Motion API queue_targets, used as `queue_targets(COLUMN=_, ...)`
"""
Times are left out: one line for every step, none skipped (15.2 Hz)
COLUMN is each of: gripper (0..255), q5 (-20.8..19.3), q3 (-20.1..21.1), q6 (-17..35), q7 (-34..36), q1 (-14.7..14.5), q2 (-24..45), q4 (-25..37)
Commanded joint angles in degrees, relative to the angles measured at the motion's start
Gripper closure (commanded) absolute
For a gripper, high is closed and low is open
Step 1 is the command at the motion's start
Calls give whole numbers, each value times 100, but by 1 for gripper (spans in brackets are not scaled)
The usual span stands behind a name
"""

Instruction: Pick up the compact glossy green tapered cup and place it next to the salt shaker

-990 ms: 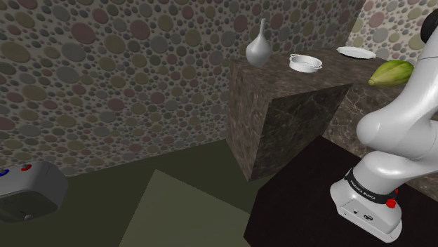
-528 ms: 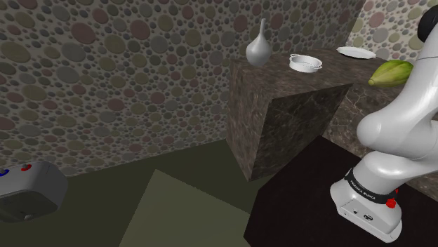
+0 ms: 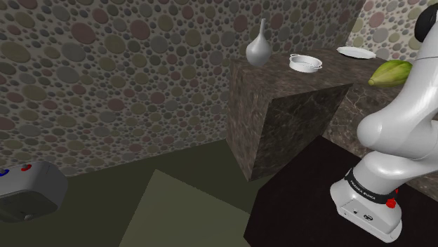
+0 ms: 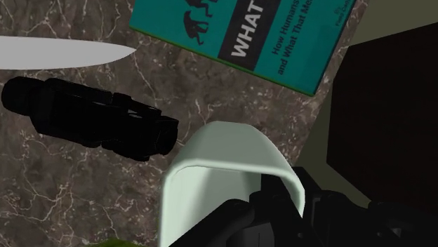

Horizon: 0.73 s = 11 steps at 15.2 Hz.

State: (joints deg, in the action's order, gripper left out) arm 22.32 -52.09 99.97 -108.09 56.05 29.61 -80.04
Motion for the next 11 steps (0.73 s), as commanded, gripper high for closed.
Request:
queue_targets(gripper=255, q5=3, q3=-1, q6=165, q7=-18, q1=-50, q2=-12, q4=-182)
queue_targets(gripper=255, q5=13, q3=4, q6=237, q7=-28, q1=-64, q2=-5, q4=-254)
queue_targets(gripper=255, q5=23, q3=11, q6=309, q7=-38, q1=-77, q2=4, q4=-323)
queue_targets(gripper=255, q5=35, q3=18, q6=380, q7=-48, q1=-88, q2=14, q4=-391)
queue_targets(gripper=255, q5=48, q3=25, q6=450, q7=-59, q1=-98, q2=25, q4=-456)
queue_targets(gripper=255, q5=62, q3=34, q6=519, q7=-70, q1=-107, q2=38, q4=-519)
queue_targets(gripper=255, q5=77, q3=43, q6=587, q7=-81, q1=-114, q2=52, q4=-581)
queue_targets(gripper=255, q5=93, q3=54, q6=655, q7=-93, q1=-120, q2=67, q4=-641)
queue_targets(gripper=255, q5=110, q3=64, q6=722, q7=-105, q1=-125, q2=83, q4=-698)
queue_targets(gripper=255, q5=143, q3=86, q6=841, q7=-128, q1=-130, q2=116, q4=-798)
queue_targets(gripper=255, q5=143, q3=86, q6=841, q7=-128, q1=-131, q2=116, q4=-798)
